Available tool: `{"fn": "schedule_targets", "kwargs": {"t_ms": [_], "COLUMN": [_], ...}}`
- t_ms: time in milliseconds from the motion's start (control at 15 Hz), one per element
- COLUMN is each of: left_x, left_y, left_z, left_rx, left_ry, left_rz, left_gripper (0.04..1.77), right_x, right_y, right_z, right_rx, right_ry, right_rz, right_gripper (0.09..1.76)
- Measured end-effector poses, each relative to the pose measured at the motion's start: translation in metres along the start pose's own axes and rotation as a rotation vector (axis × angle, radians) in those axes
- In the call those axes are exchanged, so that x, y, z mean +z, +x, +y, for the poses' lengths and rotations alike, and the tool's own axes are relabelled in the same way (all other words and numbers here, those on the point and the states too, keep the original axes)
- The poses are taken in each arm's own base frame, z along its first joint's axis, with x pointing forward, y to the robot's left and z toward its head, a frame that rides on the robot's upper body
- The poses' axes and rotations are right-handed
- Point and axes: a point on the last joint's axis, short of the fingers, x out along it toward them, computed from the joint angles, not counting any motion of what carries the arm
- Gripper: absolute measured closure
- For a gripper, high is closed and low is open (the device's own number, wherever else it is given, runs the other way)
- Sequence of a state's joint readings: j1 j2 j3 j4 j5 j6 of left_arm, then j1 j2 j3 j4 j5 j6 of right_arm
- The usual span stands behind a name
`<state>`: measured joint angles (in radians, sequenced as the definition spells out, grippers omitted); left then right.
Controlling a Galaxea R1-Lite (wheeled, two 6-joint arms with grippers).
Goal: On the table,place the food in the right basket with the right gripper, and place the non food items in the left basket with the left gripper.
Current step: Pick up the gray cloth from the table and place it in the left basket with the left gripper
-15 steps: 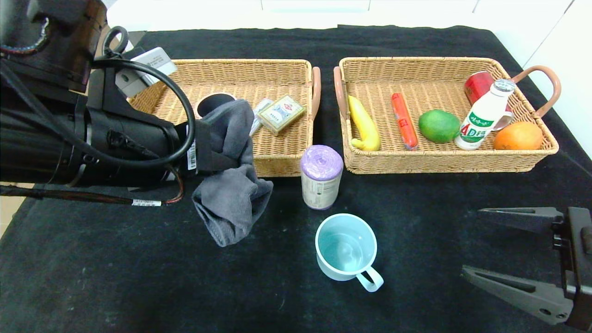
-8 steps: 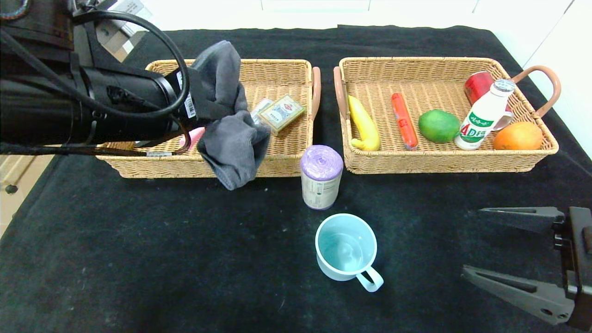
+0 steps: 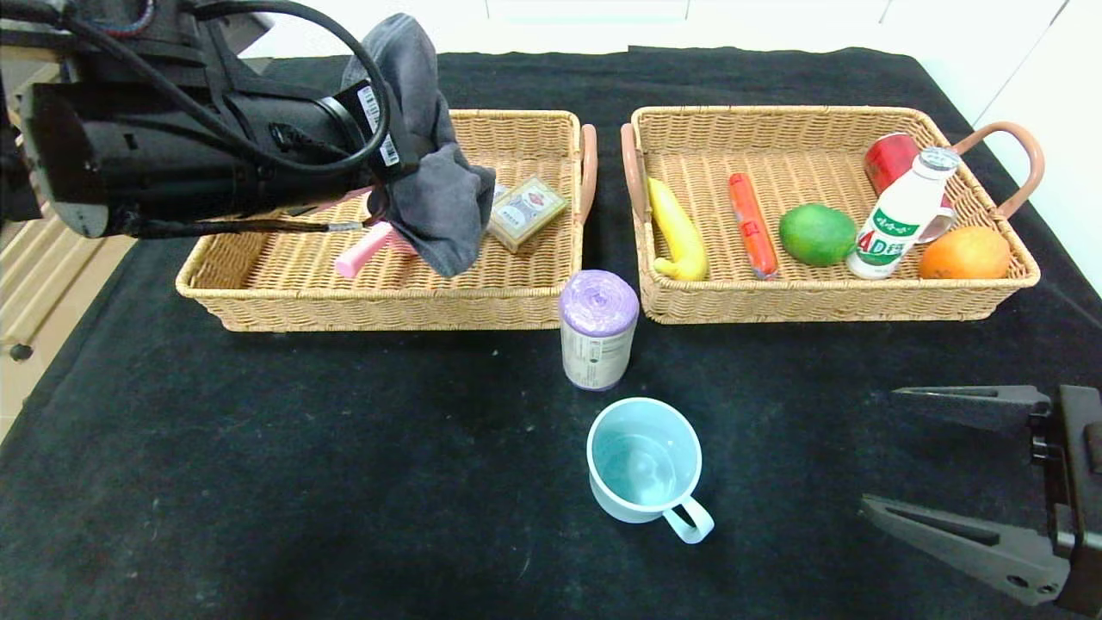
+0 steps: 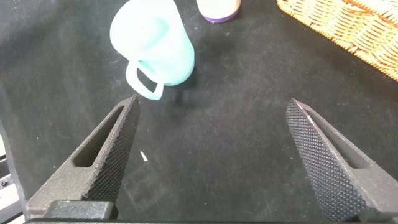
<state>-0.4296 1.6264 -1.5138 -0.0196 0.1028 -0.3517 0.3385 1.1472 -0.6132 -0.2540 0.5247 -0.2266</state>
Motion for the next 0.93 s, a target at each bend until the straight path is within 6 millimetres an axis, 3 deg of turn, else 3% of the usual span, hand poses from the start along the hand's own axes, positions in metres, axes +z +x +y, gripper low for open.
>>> {"fn": "schedule_targets", "kwargs": {"t_ms": [400, 733, 800, 933], "left_x": [0.003, 0.002, 0.002, 0.001], "left_y": [0.035, 0.049, 0.051, 0.053], "left_z": [0.000, 0.000, 0.000, 0.000], "left_rx": [0.042, 0.071, 0.073, 0.074], "left_ry": [0.020, 0.048, 0.050, 0.053], "left_rz": [-0.033, -0.046, -0.044, -0.043], "left_gripper": [1.60, 1.60, 1.57, 1.24], "right_x": [0.000, 0.000, 0.000, 0.000], "right_y": [0.000, 0.000, 0.000, 0.000], "right_z": [0.000, -0.001, -0.001, -0.001], "right_rx": [-0.001, -0.001, -0.002, -0.002], "right_ry": [0.000, 0.000, 0.001, 0.000], "right_rz": [0.000, 0.000, 0.000, 0.000], "right_gripper": [0.14, 0.14, 0.14, 0.14]}}
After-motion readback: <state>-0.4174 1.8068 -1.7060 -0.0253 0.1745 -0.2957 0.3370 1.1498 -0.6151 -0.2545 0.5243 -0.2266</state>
